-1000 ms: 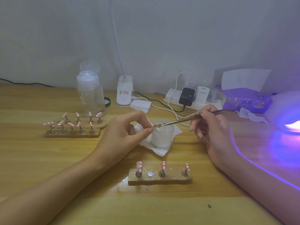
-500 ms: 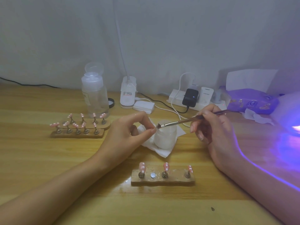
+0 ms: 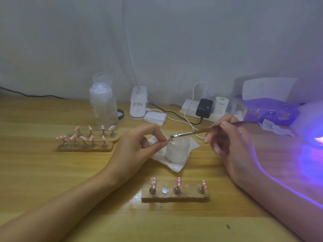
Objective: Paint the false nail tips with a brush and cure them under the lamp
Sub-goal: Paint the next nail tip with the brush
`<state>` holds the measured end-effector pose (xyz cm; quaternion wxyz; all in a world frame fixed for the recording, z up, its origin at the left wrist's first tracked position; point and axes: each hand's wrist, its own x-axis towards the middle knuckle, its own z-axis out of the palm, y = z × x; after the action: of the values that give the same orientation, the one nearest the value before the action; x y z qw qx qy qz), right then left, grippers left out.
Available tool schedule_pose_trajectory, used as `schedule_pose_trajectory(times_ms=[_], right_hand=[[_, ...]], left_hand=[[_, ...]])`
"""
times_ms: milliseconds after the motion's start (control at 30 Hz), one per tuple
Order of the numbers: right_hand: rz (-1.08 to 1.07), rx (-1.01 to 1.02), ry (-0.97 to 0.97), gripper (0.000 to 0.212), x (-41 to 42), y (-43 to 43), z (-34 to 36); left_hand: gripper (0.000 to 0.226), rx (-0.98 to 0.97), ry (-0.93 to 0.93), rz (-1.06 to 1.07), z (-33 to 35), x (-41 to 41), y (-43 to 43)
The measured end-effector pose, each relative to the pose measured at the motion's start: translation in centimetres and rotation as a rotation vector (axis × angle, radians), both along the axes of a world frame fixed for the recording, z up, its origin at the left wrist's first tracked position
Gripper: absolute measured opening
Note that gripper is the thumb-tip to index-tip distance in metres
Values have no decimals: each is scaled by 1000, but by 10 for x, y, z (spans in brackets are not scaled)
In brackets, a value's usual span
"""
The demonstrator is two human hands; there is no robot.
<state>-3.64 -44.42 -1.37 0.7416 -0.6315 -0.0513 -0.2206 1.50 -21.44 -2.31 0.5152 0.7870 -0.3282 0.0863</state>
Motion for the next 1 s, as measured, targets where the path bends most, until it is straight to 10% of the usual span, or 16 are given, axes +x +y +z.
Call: schedule_pose_trajectory(times_ms=[1000], right_hand=[[-81,-38,49,24,0,-2,-3]], left_hand=[[11,7,-10,8,-1,1,0]])
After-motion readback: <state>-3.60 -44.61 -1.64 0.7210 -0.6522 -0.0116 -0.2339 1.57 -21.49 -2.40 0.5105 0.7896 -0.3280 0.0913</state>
